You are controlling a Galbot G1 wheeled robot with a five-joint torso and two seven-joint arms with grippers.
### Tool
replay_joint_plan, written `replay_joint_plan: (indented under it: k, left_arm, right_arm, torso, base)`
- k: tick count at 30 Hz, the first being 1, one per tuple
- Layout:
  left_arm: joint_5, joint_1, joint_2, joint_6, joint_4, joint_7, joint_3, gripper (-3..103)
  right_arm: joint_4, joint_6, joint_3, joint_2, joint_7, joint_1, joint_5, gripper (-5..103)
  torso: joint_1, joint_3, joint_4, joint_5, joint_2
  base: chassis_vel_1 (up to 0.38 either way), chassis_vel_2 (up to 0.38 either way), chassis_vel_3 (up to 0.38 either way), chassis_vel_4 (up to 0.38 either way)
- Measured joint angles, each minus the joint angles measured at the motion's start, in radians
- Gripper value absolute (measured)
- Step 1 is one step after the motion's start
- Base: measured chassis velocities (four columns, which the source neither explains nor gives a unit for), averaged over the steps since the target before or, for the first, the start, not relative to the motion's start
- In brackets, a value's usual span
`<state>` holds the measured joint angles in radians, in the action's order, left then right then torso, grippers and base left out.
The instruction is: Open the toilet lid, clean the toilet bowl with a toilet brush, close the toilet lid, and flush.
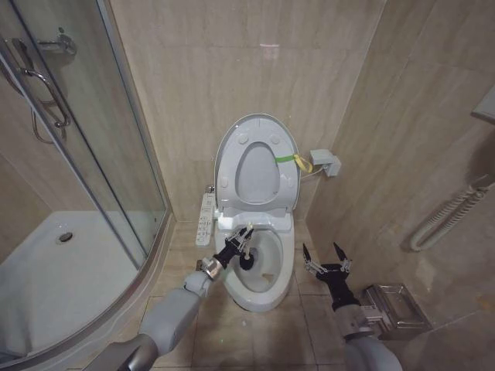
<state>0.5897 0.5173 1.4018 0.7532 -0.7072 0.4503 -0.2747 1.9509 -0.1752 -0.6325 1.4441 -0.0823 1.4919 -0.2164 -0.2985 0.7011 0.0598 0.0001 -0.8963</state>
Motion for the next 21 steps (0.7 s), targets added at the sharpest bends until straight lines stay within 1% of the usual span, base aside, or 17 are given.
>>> replay_joint_plan:
  k: [2,3,6,11,13,15,16,18,20,21]
  left_arm:
    - [-0.001,-0.005,0.011,0.000,0.026,0.018,0.000,19]
    - [-0.001,-0.005,0.011,0.000,0.026,0.018,0.000,19]
    - [0.003,-0.006,0.014,0.000,0.036,0.046,0.001,19]
    - [0.006,0.008,0.006,0.011,-0.002,0.044,0.004,19]
    - [-0.002,0.025,-0.011,0.015,-0.066,0.011,0.005,19]
    - [-0.031,0.053,-0.035,0.011,-0.164,-0.042,0.005,19]
    - [-0.031,0.053,-0.035,0.011,-0.164,-0.042,0.005,19]
    - [-0.048,0.077,-0.049,-0.001,-0.232,-0.079,0.004,19]
    - [-0.063,0.117,-0.059,-0.010,-0.324,-0.141,-0.012,19]
    - [-0.063,0.117,-0.059,-0.010,-0.324,-0.141,-0.012,19]
  right_arm:
    - [0.000,0.000,0.000,0.000,0.000,0.000,0.000,100]
    - [0.000,0.000,0.000,0.000,0.000,0.000,0.000,100]
    - [0.000,0.000,0.000,0.000,0.000,0.000,0.000,100]
    - [0.000,0.000,0.000,0.000,0.000,0.000,0.000,100]
    - [0.000,0.000,0.000,0.000,0.000,0.000,0.000,100]
    - [0.000,0.000,0.000,0.000,0.000,0.000,0.000,100]
    - [0.000,0.000,0.000,0.000,0.000,0.000,0.000,100]
    - [0.000,0.000,0.000,0.000,0.000,0.000,0.000,100]
    - [0.000,0.000,0.000,0.000,0.000,0.000,0.000,100]
    - [0.000,0.000,0.000,0.000,0.000,0.000,0.000,100]
  torso:
    - [0.000,0.000,0.0001,0.0000,0.000]
    - [0.000,0.000,0.0001,0.0000,0.000]
    - [0.000,0.000,0.0000,0.0000,0.000]
    - [0.000,0.000,0.0000,-0.0001,0.000]
    - [0.000,0.000,0.0001,0.0000,0.000]
    - [0.000,0.000,0.0000,0.0000,0.000]
    - [0.000,0.000,0.0000,0.0000,0.000]
    - [0.000,0.000,0.0000,-0.0001,0.000]
    - [0.000,0.000,0.0000,-0.0001,0.000]
    - [0.000,0.000,0.0000,-0.0001,0.000]
  base:
    - [0.000,0.000,0.000,0.000]
    - [0.000,0.000,0.000,0.000]
    - [0.000,0.000,0.000,0.000]
    - [0.000,0.000,0.000,0.000]
    - [0.000,0.000,0.000,0.000]
    - [0.000,0.000,0.000,0.000]
    - [0.000,0.000,0.000,0.000]
    - [0.000,0.000,0.000,0.000]
    - [0.000,0.000,0.000,0.000]
    - [0.000,0.000,0.000,0.000]
